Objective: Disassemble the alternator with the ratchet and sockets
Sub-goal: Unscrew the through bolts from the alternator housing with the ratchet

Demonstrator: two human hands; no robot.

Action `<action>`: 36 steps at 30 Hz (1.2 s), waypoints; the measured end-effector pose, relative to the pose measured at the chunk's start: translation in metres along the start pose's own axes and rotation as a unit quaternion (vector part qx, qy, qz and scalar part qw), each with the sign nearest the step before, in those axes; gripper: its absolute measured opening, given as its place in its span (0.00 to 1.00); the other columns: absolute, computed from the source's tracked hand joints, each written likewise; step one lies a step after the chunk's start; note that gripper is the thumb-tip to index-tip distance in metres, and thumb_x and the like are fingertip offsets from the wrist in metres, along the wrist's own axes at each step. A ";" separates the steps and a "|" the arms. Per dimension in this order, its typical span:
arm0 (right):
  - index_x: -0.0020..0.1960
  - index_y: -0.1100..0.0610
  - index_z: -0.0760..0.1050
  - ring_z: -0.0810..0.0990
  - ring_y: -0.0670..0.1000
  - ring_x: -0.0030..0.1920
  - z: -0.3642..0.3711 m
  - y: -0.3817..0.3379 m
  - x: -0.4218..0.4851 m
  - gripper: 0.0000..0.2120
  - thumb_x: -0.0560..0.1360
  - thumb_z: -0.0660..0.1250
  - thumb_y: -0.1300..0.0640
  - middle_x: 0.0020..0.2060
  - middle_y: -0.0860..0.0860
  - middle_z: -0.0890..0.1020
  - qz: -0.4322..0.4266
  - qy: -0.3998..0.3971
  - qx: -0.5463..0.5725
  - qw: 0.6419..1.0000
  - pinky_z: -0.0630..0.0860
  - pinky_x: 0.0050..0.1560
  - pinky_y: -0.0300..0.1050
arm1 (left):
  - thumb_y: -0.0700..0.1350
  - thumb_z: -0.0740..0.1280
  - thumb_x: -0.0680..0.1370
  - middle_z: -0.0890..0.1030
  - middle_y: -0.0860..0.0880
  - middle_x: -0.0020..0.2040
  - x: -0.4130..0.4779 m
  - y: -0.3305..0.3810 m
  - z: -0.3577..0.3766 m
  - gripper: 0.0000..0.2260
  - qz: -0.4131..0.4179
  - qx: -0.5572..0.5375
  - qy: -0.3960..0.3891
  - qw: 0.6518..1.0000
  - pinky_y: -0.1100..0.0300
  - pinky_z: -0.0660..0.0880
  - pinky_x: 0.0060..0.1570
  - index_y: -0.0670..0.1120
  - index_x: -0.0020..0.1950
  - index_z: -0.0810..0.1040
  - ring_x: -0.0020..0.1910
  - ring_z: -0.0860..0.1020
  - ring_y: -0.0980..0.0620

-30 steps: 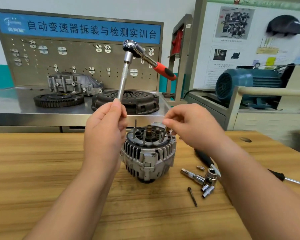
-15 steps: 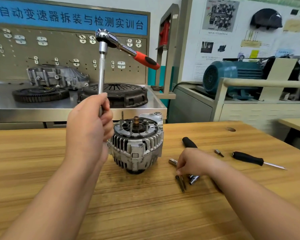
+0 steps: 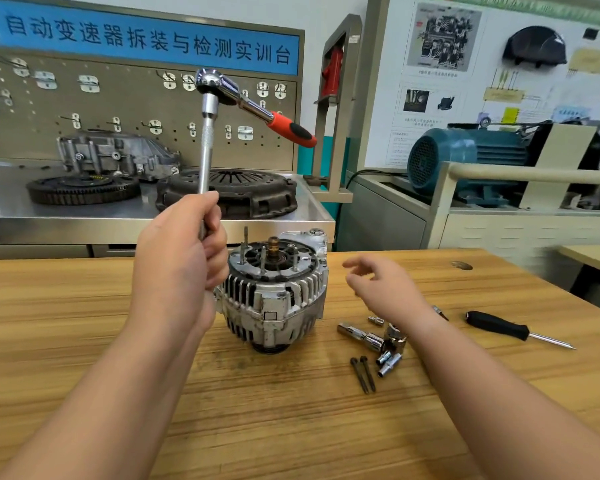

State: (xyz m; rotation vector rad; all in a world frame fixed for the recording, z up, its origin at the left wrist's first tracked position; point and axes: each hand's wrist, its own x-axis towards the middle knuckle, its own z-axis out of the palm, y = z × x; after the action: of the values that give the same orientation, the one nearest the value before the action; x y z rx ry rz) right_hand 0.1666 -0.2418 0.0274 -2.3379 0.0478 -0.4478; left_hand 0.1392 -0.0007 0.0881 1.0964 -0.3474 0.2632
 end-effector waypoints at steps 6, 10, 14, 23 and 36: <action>0.73 0.41 0.63 0.73 0.46 0.63 0.005 -0.020 0.019 0.32 0.76 0.58 0.67 0.69 0.42 0.70 -0.061 -0.040 0.098 0.992 0.76 0.51 0.43 | 0.51 0.62 0.70 0.60 0.55 0.21 0.000 -0.001 -0.002 0.12 -0.008 -0.002 -0.011 1.000 0.68 0.54 0.16 0.50 0.27 0.68 0.18 0.55 0.57; 0.75 0.42 0.62 0.66 0.48 0.71 0.002 -0.024 0.039 0.35 0.74 0.55 0.71 0.73 0.44 0.66 -0.081 -0.084 0.051 0.992 0.73 0.59 0.46 | 0.50 0.61 0.71 0.60 0.55 0.21 -0.001 -0.002 -0.002 0.12 -0.003 -0.001 -0.019 1.000 0.67 0.54 0.17 0.50 0.28 0.68 0.18 0.55 0.57; 0.72 0.46 0.69 0.61 0.47 0.75 0.000 -0.025 0.051 0.30 0.76 0.56 0.70 0.73 0.44 0.67 -0.119 -0.103 -0.058 0.986 0.56 0.74 0.42 | 0.50 0.59 0.74 0.59 0.55 0.22 -0.002 -0.004 0.000 0.13 0.001 -0.001 -0.032 0.999 0.67 0.52 0.18 0.49 0.29 0.67 0.19 0.54 0.57; 0.68 0.45 0.73 0.73 0.43 0.56 -0.012 -0.022 0.014 0.21 0.78 0.60 0.58 0.60 0.41 0.74 -0.192 0.011 -0.191 0.963 0.71 0.51 0.37 | 0.51 0.59 0.72 0.59 0.54 0.22 -0.004 -0.009 0.002 0.12 0.010 0.004 -0.044 0.999 0.67 0.53 0.18 0.49 0.30 0.68 0.19 0.54 0.57; 0.58 0.54 0.82 0.76 0.53 0.35 -0.016 -0.042 -0.047 0.14 0.73 0.70 0.55 0.40 0.49 0.75 -0.307 0.072 -0.242 0.917 0.74 0.31 0.48 | 0.44 0.53 0.81 0.71 0.55 0.31 -0.012 -0.029 0.019 0.15 0.030 0.018 -0.178 0.983 0.61 0.67 0.41 0.53 0.39 0.75 0.32 0.69 0.57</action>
State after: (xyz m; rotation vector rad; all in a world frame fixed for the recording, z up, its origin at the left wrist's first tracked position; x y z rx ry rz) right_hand 0.1128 -0.2144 0.0525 -2.7759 -0.5851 -1.0139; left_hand 0.1363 -0.0308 0.0672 1.1711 -0.6974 0.1253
